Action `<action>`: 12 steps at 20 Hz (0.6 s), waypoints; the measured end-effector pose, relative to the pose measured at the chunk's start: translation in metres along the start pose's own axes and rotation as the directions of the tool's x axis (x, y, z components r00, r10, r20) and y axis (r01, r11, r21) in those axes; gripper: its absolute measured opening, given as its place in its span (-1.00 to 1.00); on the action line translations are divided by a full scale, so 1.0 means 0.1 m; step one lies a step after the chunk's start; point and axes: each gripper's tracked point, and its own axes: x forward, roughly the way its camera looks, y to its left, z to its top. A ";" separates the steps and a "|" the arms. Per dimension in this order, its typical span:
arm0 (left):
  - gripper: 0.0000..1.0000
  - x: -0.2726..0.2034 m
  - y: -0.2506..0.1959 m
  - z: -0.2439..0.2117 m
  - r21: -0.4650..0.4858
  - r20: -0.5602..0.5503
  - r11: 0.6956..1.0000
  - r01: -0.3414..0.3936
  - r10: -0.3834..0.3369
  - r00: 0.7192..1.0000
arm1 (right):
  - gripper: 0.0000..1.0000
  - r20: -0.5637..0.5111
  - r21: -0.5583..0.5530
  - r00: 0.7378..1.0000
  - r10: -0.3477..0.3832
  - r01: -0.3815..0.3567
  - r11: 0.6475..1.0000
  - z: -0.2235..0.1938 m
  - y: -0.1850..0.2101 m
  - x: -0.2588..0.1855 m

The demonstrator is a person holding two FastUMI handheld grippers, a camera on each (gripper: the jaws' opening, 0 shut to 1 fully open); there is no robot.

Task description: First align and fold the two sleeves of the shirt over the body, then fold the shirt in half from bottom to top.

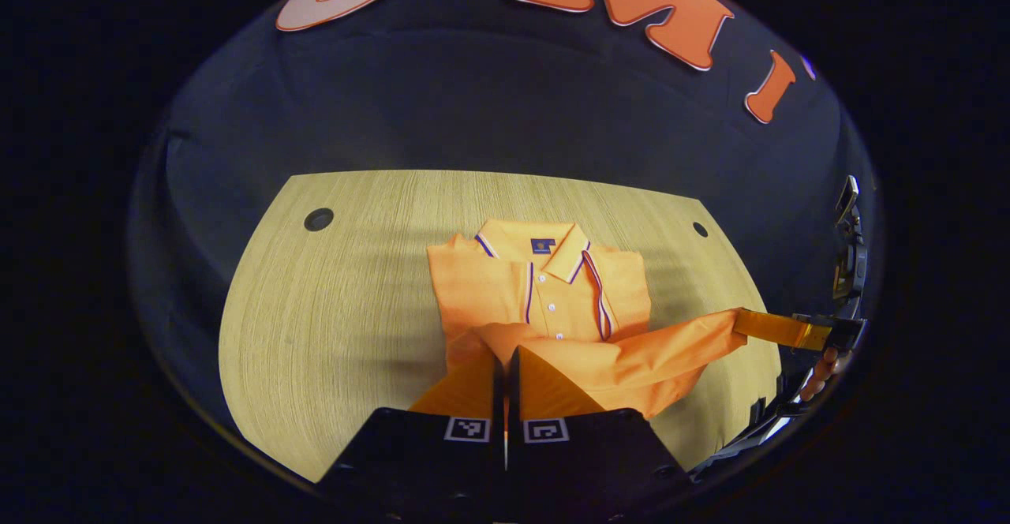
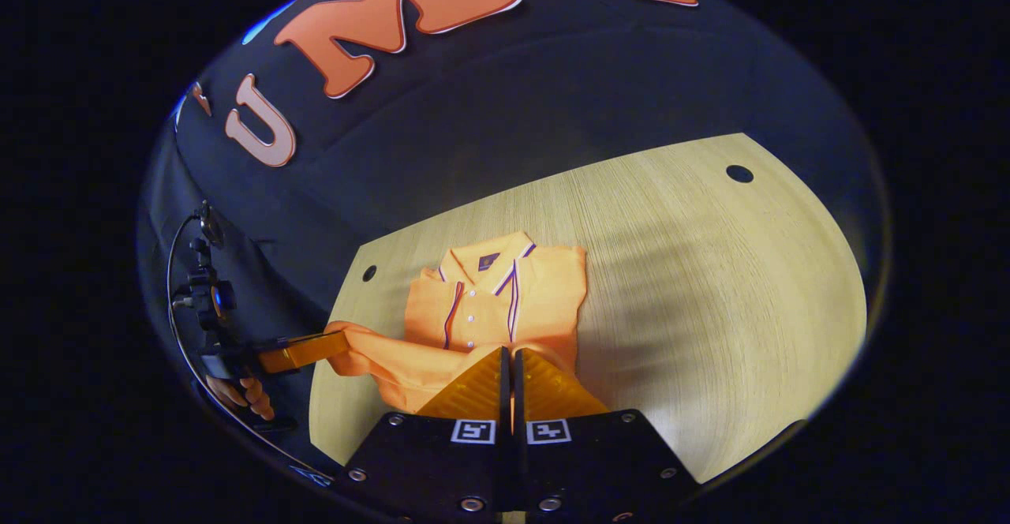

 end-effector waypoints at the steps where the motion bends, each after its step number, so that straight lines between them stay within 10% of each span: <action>1: -0.97 0.11 0.05 0.07 0.003 -0.011 1.000 0.006 -0.006 1.000 | -0.99 -0.004 -0.005 1.000 -0.012 0.012 1.000 0.09 -0.02 0.10; 12: -0.98 1.28 0.52 0.67 0.019 -0.049 1.000 0.017 -0.017 0.999 | -0.99 -0.047 0.004 0.987 -0.157 0.157 0.988 0.68 -0.39 1.07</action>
